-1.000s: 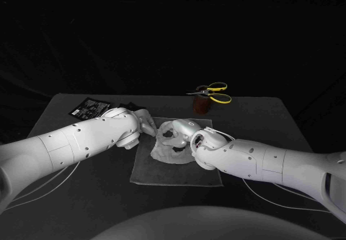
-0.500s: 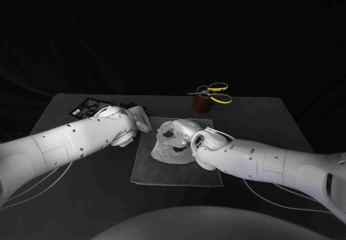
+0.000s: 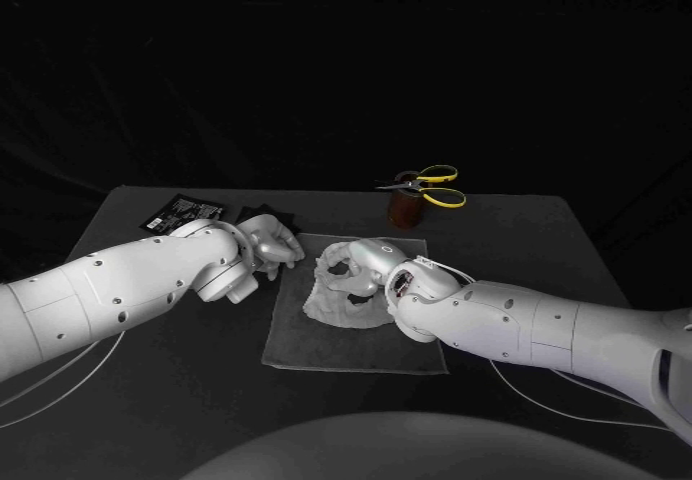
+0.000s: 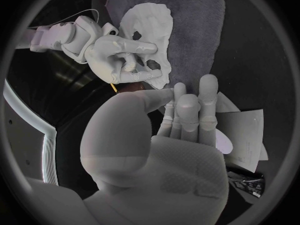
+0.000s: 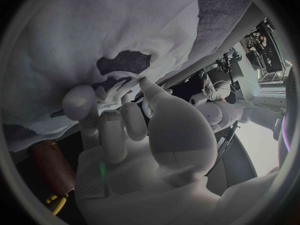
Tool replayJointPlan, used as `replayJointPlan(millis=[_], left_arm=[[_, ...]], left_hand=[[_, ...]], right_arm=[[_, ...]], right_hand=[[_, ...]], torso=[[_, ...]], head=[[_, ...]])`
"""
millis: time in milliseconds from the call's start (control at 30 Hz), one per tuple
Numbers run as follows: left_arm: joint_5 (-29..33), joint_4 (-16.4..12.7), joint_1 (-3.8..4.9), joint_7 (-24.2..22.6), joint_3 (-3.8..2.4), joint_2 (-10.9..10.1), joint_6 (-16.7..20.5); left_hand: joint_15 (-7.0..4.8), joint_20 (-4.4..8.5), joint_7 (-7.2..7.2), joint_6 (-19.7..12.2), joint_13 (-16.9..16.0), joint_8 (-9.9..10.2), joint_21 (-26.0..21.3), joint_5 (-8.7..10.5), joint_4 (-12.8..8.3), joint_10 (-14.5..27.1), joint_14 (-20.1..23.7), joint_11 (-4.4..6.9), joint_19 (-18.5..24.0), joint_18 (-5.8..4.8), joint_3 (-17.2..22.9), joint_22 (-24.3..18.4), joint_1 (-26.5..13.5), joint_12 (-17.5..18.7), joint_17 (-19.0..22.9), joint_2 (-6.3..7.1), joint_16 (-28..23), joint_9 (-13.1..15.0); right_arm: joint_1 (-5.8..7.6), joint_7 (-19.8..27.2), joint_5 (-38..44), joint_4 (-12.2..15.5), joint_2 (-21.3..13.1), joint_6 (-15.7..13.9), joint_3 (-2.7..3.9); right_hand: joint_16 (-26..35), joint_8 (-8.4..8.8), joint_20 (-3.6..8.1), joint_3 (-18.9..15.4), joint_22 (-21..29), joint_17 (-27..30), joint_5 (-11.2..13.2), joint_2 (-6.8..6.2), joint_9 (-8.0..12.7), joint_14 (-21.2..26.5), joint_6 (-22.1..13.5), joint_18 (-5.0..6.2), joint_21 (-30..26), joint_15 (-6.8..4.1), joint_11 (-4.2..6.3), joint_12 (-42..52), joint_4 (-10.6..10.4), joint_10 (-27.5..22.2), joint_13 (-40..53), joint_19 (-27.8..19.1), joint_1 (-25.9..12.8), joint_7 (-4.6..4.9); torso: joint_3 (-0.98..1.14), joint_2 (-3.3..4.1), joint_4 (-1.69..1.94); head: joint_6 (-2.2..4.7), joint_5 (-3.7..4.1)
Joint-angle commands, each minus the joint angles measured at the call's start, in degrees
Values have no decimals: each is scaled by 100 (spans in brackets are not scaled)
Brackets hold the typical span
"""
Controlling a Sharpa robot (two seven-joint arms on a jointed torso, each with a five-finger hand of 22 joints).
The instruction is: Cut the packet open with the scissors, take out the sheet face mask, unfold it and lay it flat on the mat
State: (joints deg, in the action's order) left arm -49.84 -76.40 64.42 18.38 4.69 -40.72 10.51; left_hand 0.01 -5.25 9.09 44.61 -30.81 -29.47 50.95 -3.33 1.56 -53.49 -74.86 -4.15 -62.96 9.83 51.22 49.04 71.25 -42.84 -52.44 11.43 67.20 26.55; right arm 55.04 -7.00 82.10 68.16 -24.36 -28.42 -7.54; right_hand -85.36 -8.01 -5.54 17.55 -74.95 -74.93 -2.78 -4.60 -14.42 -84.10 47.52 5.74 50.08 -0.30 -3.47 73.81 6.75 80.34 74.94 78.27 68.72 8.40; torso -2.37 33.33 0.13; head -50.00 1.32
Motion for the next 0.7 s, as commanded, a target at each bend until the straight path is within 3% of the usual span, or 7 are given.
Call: replayJointPlan(millis=[33,333,500,700], left_arm=[[1149,-131,-3,-510,-3,-117,213],[1313,-277,-9,-518,0,-321,176],[1283,-303,-10,-557,1,-359,176],[1004,-238,-10,-765,3,-310,237]], left_hand=[[21,-28,30,1,250,18,-154,31,-1,-68,-10,-49,-54,60,-137,-148,12,211,112,41,-95,-89],[33,-33,46,-19,435,45,-123,29,30,-121,-132,-56,-229,25,-366,-116,-62,290,-31,166,20,-212],[31,-34,45,-11,465,43,-82,26,18,-135,-151,-53,-281,13,-390,-76,-36,294,-53,170,43,-234],[29,-30,23,72,528,4,-203,30,-13,-114,-91,-46,-232,35,-413,-197,45,312,37,130,-12,-269]], right_arm=[[-78,164,-350,-102,-120,-111,-65],[-78,1369,-1065,68,-233,-854,-66],[-78,1634,-1266,249,-383,-1152,-64],[-71,1721,-1410,487,-594,-1265,-49]], right_hand=[[-10,-23,19,4,-570,-602,-18,23,-17,-381,80,102,-16,-24,-23,21,53,-7,96,-20,110,34],[-14,-27,15,10,-569,-612,-19,46,-16,-383,100,102,-24,-16,-36,6,60,-20,83,-24,120,53],[-15,-35,6,25,-577,-615,-27,78,-17,-383,135,95,5,0,-57,14,70,-19,89,-15,137,81],[-23,-35,-11,77,-590,-630,-27,135,-10,-388,174,86,51,22,-82,21,111,-17,91,3,196,110]], torso=[[-14,-3,3],[-12,0,-2],[0,-4,-8],[2,-5,-10]], head=[[0,-3],[0,-37],[0,-53],[0,-75]])
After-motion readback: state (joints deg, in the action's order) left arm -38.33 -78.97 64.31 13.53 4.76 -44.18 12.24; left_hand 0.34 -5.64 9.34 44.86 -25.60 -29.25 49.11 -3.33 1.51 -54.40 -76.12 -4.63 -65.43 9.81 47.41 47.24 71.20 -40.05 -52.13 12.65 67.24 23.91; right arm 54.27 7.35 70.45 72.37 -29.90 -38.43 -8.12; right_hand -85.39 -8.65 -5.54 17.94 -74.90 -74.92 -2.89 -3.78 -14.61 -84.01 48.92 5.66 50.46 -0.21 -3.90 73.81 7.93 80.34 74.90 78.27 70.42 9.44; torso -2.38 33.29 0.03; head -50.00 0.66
